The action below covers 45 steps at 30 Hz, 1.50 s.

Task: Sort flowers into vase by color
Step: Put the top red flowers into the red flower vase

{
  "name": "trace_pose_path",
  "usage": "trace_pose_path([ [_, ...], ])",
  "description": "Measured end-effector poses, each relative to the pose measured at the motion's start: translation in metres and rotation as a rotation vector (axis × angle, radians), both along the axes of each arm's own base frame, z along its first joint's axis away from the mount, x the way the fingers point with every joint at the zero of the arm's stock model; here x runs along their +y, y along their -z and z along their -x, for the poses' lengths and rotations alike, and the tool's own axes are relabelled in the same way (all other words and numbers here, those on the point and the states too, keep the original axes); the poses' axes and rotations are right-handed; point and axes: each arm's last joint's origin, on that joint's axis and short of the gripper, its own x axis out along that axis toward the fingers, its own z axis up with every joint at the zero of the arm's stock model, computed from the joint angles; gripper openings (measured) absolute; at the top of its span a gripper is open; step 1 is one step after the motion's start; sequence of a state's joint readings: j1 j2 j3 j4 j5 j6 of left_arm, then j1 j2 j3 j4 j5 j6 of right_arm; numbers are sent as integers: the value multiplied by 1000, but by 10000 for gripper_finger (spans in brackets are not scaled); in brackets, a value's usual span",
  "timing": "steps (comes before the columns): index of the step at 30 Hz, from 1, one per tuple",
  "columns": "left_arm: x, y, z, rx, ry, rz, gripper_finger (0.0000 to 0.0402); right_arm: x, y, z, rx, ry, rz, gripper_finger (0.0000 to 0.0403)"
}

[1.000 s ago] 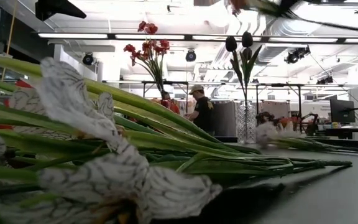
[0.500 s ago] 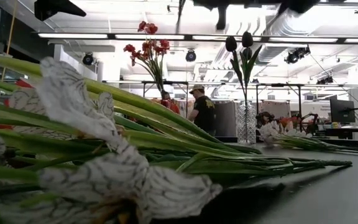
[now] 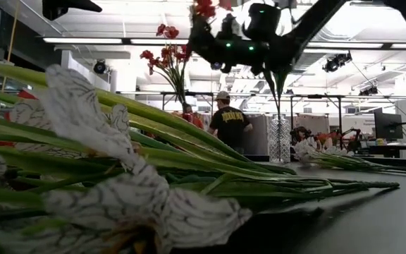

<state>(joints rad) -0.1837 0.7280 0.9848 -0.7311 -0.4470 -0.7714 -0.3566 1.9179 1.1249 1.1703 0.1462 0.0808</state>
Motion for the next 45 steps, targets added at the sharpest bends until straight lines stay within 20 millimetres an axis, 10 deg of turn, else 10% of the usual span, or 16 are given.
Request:
trace_pose_path([
  [18,0,0,0,2,-11,-4,232,-25,-20,2,189,-201,-14,0],
  [45,0,0,0,0,-16,4,232,-32,3,-1,343,-109,-55,0],
])
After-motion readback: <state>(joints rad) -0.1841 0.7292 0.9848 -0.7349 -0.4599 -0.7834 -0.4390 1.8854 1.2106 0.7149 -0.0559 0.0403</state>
